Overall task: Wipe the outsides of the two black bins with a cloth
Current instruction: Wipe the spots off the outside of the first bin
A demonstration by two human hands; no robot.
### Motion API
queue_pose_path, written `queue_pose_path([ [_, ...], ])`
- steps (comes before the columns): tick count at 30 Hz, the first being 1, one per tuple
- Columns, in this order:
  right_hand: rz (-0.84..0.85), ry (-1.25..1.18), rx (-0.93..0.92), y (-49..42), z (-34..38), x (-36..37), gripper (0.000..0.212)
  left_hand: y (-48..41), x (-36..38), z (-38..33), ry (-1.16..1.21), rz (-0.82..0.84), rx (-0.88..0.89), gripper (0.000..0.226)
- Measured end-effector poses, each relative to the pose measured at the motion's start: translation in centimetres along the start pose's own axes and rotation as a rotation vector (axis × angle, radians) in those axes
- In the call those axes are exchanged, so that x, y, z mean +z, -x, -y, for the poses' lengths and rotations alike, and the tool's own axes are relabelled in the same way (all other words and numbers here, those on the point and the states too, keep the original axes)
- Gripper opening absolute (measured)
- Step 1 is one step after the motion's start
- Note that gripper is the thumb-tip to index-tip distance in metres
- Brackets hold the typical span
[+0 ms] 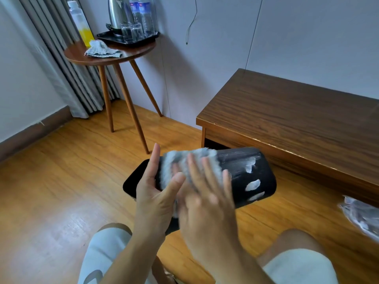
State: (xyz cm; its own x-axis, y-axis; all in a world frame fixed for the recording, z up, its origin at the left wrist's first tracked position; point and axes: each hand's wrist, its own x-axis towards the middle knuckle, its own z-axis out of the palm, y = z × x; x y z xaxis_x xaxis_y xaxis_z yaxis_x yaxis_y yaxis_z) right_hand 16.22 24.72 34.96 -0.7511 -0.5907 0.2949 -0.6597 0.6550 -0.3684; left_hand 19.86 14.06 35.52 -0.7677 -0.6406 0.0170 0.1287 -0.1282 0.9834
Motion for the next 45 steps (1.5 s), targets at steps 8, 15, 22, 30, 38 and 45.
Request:
queue_pose_path([
  [8,0.011,0.157,0.14,-2.7,-4.7,-1.8,0.055,-0.3,-1.0,0.2,0.036,-0.098,-0.061,0.081],
  [15,0.025,0.06,0.007,-1.2,0.1,-0.3,0.056,-0.5,-0.4,0.3,0.044,0.025,-0.002,0.104],
  [22,0.011,0.165,-0.005,-2.1,-4.0,-1.9,0.054,-0.3,-1.7,-0.1,0.089,-0.048,-0.036,0.116],
  [30,-0.028,0.112,0.07,-1.9,-3.0,-1.7,0.056,-0.3,-0.5,-0.7,0.026,-0.043,0.004,0.1],
  [38,-0.002,0.177,-0.009,-1.3,-5.6,-2.1,0.052,-0.2,-1.0,-2.4,0.055,-0.214,-0.11,0.041],
  [45,-0.036,0.129,0.149,-1.6,-4.5,-1.6,0.056,-0.1,0.6,-2.6,0.046,-0.209,-0.132,0.044],
])
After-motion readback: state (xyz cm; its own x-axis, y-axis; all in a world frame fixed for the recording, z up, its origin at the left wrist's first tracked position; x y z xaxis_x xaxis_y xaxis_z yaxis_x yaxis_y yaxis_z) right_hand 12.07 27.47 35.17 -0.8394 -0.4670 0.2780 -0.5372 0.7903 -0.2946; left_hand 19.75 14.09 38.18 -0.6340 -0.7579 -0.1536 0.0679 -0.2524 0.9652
